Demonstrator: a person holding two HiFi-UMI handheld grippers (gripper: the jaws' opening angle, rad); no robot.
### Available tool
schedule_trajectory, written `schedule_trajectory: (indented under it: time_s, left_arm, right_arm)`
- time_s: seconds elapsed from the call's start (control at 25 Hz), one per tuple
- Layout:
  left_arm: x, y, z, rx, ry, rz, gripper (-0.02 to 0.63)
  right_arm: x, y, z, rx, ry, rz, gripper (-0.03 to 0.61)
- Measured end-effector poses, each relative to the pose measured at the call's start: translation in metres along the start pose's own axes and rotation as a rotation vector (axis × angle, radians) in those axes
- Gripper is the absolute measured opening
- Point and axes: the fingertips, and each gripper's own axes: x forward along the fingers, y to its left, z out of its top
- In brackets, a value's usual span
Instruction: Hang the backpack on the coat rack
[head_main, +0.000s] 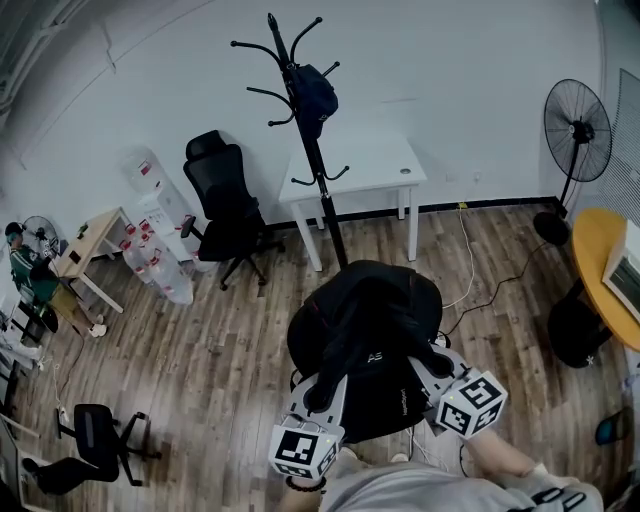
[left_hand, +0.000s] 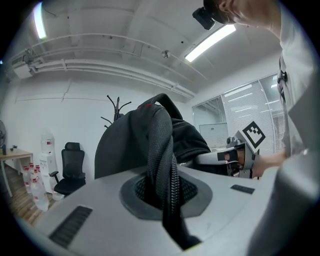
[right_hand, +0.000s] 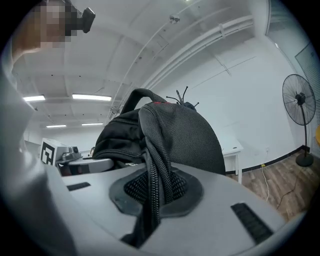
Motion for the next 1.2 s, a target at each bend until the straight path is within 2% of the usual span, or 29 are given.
schedule_trajectory:
  time_s: [0.32, 1.0, 1.2]
  left_arm:
    - [0.017, 0.036, -0.002, 0.004, -0.009, -0.021, 0.020]
    - [0.067, 0.167, -0.002, 0.045, -0.045, -0.128, 0.020]
    - [0.078, 0.195, 0.004, 0.048, -0.042, -0.141, 0.020]
  right_arm:
    - [0.040, -0.006, 0.004, -0.009, 0.007, -0.017, 0.034]
    - [0.169, -0.012, 0.020, 0.009, -0.035, -0.132, 0.034]
    - [0.200, -0.016, 0.026, 0.010, -0.046, -0.137, 0.034]
